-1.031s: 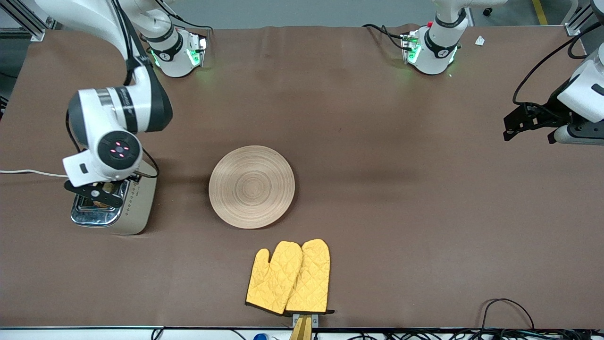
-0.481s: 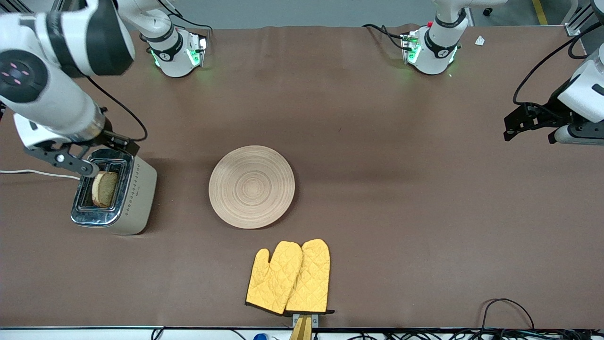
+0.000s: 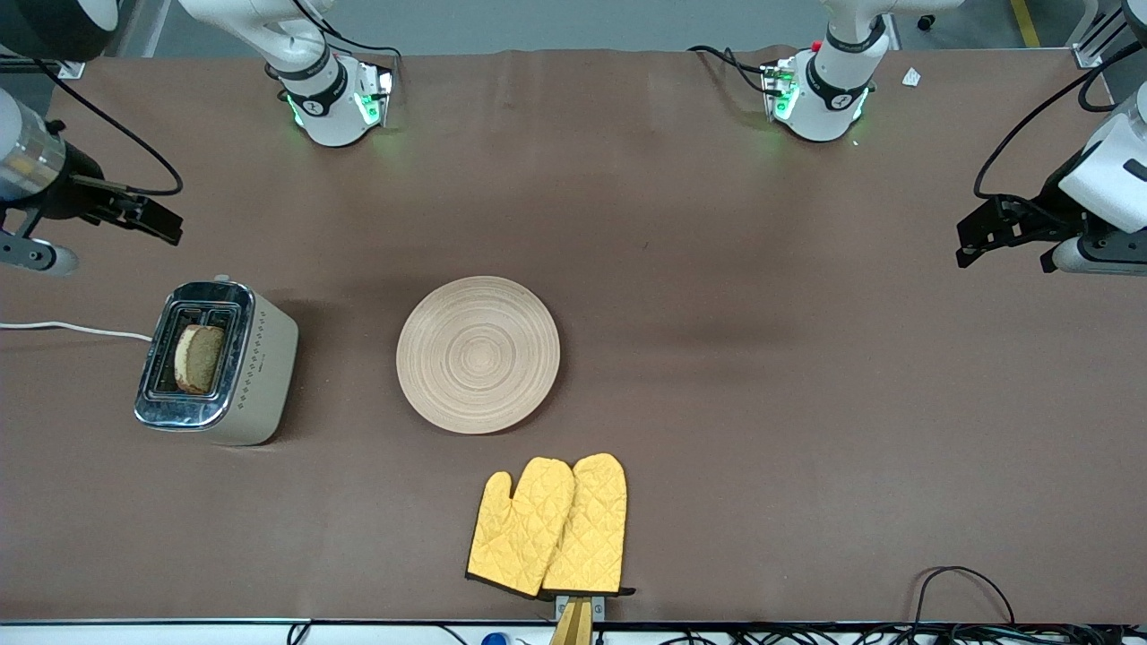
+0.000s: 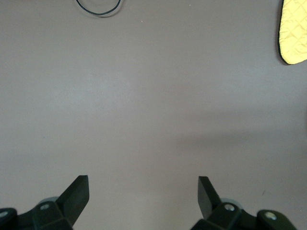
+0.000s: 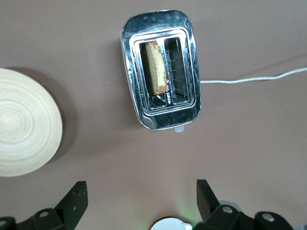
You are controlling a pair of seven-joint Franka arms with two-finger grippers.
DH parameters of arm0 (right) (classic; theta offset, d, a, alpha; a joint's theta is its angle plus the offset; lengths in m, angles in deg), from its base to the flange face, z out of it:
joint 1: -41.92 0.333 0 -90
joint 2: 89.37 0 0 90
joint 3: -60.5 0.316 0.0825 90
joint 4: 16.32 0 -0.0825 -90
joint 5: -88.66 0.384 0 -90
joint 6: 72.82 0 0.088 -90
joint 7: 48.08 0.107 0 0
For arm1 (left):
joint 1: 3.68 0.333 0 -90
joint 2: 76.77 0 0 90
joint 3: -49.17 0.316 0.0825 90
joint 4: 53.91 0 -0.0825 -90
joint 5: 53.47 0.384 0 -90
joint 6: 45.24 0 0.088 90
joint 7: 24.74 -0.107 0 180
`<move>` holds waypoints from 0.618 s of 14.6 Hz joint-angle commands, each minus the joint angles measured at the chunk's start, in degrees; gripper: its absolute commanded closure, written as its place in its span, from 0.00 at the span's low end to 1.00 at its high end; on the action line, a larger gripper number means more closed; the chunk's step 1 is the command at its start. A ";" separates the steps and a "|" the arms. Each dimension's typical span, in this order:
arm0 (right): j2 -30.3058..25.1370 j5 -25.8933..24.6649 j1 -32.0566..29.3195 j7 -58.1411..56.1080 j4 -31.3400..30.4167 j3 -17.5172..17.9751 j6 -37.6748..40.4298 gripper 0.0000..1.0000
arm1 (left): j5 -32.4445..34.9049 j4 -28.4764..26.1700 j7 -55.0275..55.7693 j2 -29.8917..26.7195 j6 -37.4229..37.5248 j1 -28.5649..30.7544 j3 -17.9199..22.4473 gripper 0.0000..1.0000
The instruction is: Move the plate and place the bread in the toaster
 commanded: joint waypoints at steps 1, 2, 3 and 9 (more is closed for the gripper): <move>-2.33 1.29 -0.43 -5.89 -1.69 0.69 -0.34 0.00 | 0.82 1.51 1.13 0.63 0.41 -0.37 0.12 0.00; -2.42 1.99 -0.52 -7.40 -1.69 0.60 -0.52 0.00 | 0.82 1.51 1.13 0.63 0.41 -0.37 0.29 0.00; -2.42 2.69 -0.87 -8.72 -1.69 0.43 -0.70 0.00 | 0.82 1.51 1.13 0.72 0.41 -0.29 0.29 0.00; -2.33 3.05 -6.67 -16.81 -1.60 0.16 -1.05 0.00 | 1.09 2.21 1.13 0.81 0.41 -0.37 0.29 0.00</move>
